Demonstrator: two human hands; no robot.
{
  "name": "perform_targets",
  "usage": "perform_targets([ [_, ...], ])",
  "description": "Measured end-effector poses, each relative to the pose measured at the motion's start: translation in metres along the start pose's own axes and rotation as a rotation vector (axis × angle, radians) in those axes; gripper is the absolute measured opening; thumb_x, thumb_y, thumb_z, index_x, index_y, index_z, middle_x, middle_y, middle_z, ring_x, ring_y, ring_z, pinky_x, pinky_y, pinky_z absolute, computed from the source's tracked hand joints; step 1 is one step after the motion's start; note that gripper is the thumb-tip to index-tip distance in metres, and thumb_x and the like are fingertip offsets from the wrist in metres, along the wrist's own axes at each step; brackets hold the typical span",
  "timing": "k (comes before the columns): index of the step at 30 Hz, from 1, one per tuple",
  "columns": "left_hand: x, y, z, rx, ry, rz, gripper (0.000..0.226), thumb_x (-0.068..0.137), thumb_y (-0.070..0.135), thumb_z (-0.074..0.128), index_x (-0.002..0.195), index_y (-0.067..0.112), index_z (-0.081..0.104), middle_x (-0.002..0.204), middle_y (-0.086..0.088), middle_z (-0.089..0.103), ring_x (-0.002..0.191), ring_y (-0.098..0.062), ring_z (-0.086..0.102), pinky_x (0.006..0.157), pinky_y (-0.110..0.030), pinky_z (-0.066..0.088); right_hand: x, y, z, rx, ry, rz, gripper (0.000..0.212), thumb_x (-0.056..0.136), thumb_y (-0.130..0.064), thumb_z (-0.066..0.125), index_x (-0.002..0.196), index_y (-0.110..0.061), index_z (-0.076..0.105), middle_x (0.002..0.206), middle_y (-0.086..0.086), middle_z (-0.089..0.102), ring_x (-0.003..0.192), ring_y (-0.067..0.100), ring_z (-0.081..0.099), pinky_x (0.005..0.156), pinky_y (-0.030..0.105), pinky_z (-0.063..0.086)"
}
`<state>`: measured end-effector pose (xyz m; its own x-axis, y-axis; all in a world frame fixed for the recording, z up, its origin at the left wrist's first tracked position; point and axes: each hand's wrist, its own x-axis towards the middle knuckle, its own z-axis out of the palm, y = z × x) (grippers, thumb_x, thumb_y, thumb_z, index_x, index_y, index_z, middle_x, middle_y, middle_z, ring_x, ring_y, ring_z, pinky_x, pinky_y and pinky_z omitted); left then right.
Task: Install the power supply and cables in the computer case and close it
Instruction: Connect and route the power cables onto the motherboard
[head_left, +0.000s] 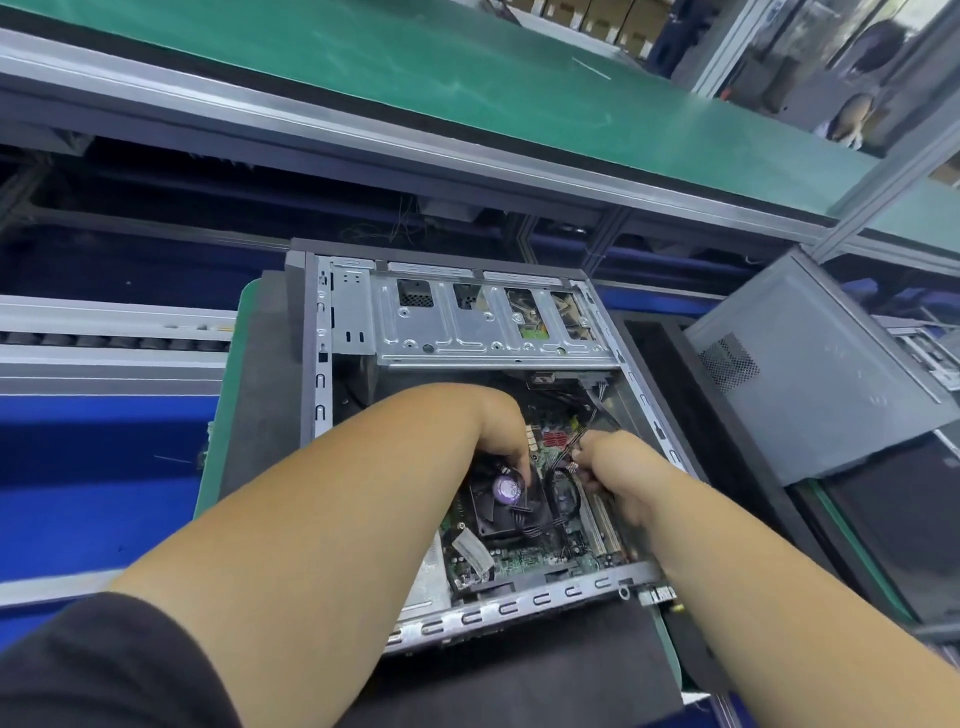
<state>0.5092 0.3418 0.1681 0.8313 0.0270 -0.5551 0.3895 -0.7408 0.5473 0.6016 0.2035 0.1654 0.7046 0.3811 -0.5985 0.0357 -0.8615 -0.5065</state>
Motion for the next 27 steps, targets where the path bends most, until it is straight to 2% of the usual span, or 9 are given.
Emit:
perform_targets([
  [3,0.005,-0.002,0.002,0.022,0.035,-0.035,0.032,0.084,0.035,0.071,0.109,0.015,0.075,0.118,-0.002,0.068,0.11,-0.022,0.062,0.098,-0.035,0.048,-0.008,0.002,0.0,0.22,-0.074,0.006,0.032,0.097,-0.004,0.039,0.069,-0.008,0.054,0.058,0.004,0.039,0.052,0.014,0.028,0.052,0.027,0.023],
  [7,0.004,-0.001,0.002,0.045,0.024,-0.03,0.029,0.087,0.032,0.069,0.111,0.017,0.075,0.123,0.0,0.066,0.111,-0.021,0.061,0.1,-0.034,0.046,-0.013,0.008,0.0,0.512,-0.205,-0.258,0.047,0.08,0.007,0.023,0.045,-0.008,0.049,0.045,0.003,0.028,0.043,0.013,0.02,0.049,0.026,0.019],
  [11,0.0,0.0,0.0,0.101,-0.006,-0.003,0.026,0.094,0.019,0.056,0.109,0.028,0.074,0.133,0.003,0.058,0.112,-0.018,0.057,0.098,-0.028,0.044,-0.015,0.011,-0.003,0.703,-0.305,-0.405,0.03,0.066,0.002,0.026,0.044,-0.008,0.044,0.046,0.002,0.026,0.049,0.014,0.019,0.047,0.023,0.024],
  [13,-0.001,0.001,0.0,0.121,-0.009,0.005,0.029,0.095,0.018,0.052,0.11,0.029,0.074,0.135,0.003,0.056,0.112,-0.018,0.056,0.093,-0.025,0.042,-0.014,0.013,-0.004,0.716,-0.307,-0.44,0.026,0.064,-0.001,0.028,0.045,-0.009,0.044,0.046,0.003,0.026,0.049,0.014,0.019,0.046,0.022,0.028],
  [15,-0.001,0.002,-0.001,0.123,-0.005,-0.001,0.028,0.095,0.018,0.053,0.111,0.029,0.074,0.136,0.003,0.055,0.114,-0.018,0.055,0.095,-0.026,0.042,-0.014,0.015,-0.005,0.714,-0.316,-0.457,0.025,0.064,-0.003,0.029,0.045,-0.011,0.044,0.046,0.003,0.026,0.049,0.015,0.02,0.049,0.023,0.031],
  [19,-0.001,0.002,-0.001,0.141,-0.03,-0.016,0.028,0.095,0.018,0.054,0.114,0.025,0.073,0.138,-0.001,0.054,0.119,-0.02,0.053,0.103,-0.032,0.041,-0.014,0.016,-0.005,0.722,-0.319,-0.468,0.025,0.064,-0.005,0.03,0.046,-0.011,0.045,0.046,0.003,0.027,0.051,0.015,0.019,0.053,0.028,0.029],
  [23,-0.002,0.001,-0.002,0.106,-0.009,-0.04,0.028,0.091,0.022,0.061,0.116,0.015,0.071,0.132,-0.005,0.059,0.112,-0.02,0.057,0.102,-0.034,0.044,-0.014,0.016,-0.006,0.736,-0.321,-0.484,0.021,0.065,-0.005,0.033,0.05,-0.009,0.047,0.046,0.003,0.026,0.051,0.015,0.019,0.053,0.03,0.026],
  [25,-0.002,0.001,-0.002,0.147,-0.024,-0.019,0.029,0.093,0.021,0.058,0.118,0.013,0.07,0.133,-0.006,0.059,0.113,-0.022,0.057,0.102,-0.034,0.044,-0.011,0.018,-0.006,0.708,-0.284,-0.445,0.016,0.072,-0.009,0.041,0.062,-0.008,0.053,0.05,0.003,0.029,0.052,0.016,0.023,0.054,0.029,0.027],
  [27,-0.004,0.003,-0.002,0.142,-0.007,-0.014,0.03,0.095,0.019,0.054,0.12,0.014,0.069,0.135,-0.004,0.056,0.118,-0.023,0.054,0.103,-0.033,0.042,-0.004,0.023,-0.002,0.511,-0.164,-0.35,0.016,0.09,-0.016,0.046,0.082,-0.009,0.06,0.057,0.0,0.039,0.055,0.014,0.031,0.057,0.027,0.034],
])
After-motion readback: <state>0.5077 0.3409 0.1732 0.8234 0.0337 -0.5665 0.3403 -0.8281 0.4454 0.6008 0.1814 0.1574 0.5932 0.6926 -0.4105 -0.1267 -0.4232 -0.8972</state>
